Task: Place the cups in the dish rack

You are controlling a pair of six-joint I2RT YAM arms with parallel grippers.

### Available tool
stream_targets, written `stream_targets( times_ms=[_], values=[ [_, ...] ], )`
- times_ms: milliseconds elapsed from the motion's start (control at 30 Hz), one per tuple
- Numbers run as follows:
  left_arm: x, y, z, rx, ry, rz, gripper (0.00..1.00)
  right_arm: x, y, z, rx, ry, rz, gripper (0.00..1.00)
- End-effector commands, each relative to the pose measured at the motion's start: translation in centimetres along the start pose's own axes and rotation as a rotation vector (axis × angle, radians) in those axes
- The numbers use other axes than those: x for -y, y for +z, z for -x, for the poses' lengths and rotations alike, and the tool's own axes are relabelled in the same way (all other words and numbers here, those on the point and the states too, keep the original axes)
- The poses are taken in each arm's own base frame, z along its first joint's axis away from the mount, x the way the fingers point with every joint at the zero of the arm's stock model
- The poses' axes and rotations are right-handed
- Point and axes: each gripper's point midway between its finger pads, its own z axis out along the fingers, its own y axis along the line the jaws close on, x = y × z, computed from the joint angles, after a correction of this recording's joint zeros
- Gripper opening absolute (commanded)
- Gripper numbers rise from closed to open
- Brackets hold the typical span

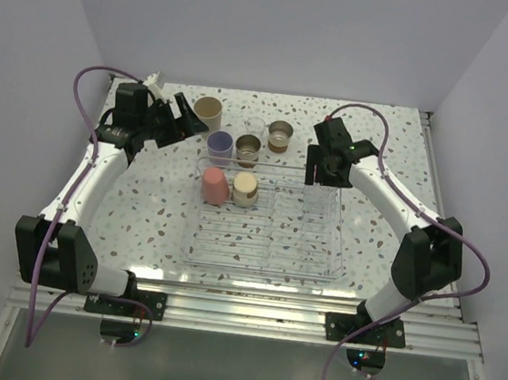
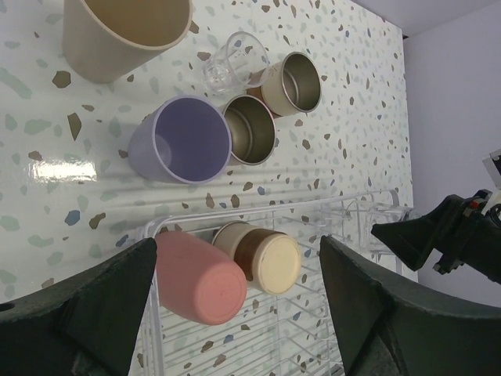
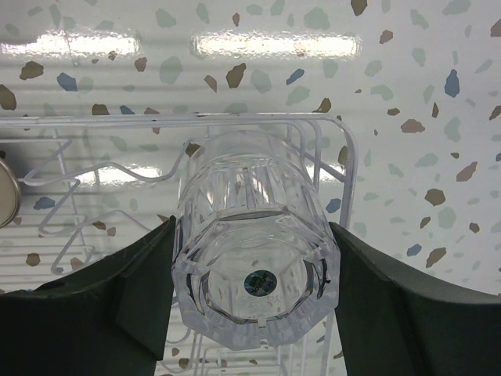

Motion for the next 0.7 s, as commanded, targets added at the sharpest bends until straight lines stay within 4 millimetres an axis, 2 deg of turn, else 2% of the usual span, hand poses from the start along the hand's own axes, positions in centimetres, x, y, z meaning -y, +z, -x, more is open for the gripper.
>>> stream_targets(
  times_ms=[0, 100, 133, 167, 200, 233, 300, 333, 433, 600, 667],
  values=[
    [0.5, -0.5, 1.1, 0.039, 0.029, -0.019, 0.87, 1.5, 0.0, 0.6, 0.019, -0.059, -0.114, 0.09],
    [0.5, -0.5, 0.9, 0.033, 0.028, -0.022, 0.88, 1.4, 0.0, 0.5, 0.019, -0.076, -0.132, 0.29],
    [0.6, -0.5, 0.9, 0.033, 0.028, -0.024, 0.87, 1.4, 0.2, 0.3, 0.011, -0.077, -0.134, 0.44],
    [0.6, -0.6, 1.0, 0.037, 0.029, -0.024, 0.87, 1.5, 0.2, 0.3, 0.014, -0.079, -0.143, 0.52],
    [0.6, -0.6, 0.9, 0.037, 0.029, -0.024, 0.88, 1.5, 0.2, 0.2, 0.010, -0.079, -0.146, 0.58],
    [0.7, -0.6, 1.0, 0.038, 0.030, -0.027, 0.87, 1.6, 0.3, 0.0, 0.006, -0.078, -0.147, 0.68],
    [0.7, -0.6, 1.0, 0.039, 0.033, -0.026, 0.88, 1.6, 0.3, -0.1, 0.001, -0.082, -0.149, 0.77],
    [0.6, -0.6, 1.0, 0.038, 0.032, -0.025, 0.87, 1.5, 0.1, -0.1, 0.004, -0.081, -0.144, 0.85],
    [0.5, -0.4, 1.0, 0.038, 0.039, -0.021, 0.88, 1.5, -0.4, 0.2, 0.016, -0.073, -0.135, 0.98],
    [0.0, -0.3, 1.9, 0.053, 0.050, 0.008, 0.88, 0.9, -1.6, 1.0, 0.022, -0.062, -0.093, 0.98],
    [-0.1, -0.4, 2.7, 0.067, 0.056, 0.030, 0.88, 0.4, -2.7, 2.2, 0.052, -0.046, -0.068, 0.98]
  ],
)
